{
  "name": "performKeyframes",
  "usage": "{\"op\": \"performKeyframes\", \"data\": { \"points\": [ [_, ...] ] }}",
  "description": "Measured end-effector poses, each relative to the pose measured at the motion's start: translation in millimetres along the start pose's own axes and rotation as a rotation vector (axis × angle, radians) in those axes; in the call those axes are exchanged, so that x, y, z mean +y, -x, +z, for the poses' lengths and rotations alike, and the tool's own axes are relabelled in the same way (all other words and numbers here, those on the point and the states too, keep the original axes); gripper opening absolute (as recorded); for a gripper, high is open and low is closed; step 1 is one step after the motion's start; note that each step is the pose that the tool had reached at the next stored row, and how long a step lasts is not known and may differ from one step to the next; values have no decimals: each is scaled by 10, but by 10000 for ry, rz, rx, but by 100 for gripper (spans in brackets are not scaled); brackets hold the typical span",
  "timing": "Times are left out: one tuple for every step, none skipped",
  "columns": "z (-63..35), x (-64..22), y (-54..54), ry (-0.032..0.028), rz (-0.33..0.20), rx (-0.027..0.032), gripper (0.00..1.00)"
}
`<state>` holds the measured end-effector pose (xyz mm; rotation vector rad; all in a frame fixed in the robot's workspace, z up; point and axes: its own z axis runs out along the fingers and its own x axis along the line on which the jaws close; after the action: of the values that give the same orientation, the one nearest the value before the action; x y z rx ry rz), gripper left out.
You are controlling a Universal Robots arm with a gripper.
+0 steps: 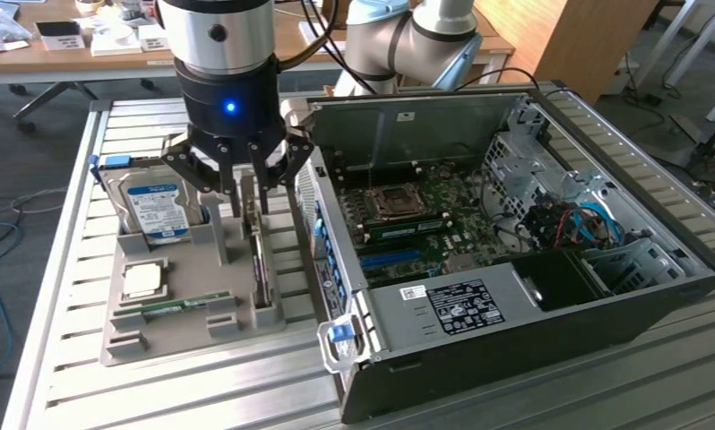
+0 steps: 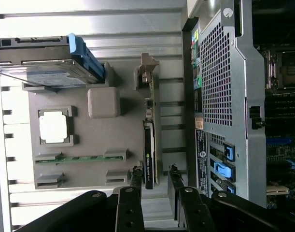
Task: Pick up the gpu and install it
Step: 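Pick up the gpu and move the gpu toward the slot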
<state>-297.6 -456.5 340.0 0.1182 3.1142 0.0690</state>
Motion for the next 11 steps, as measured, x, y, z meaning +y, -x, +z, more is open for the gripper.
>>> {"op": "performKeyframes", "data": {
  "points": [
    [-1,-1,2,-2,-4,1,36],
    [0,-1,2,-2,-3,2,36],
    [0,-1,2,-2,-3,2,36],
    [0,-1,2,-2,-3,2,36],
    [0,-1,2,-2,-3,2,36],
    [3,-1,2,-1,-3,1,36],
    [7,0,2,0,-3,0,36],
    [13,-1,2,0,-3,0,36],
    [18,-2,1,-2,-3,1,36],
    [25,-2,2,-2,-3,1,36],
    [31,-2,1,-2,-3,2,36]
  ]
}}
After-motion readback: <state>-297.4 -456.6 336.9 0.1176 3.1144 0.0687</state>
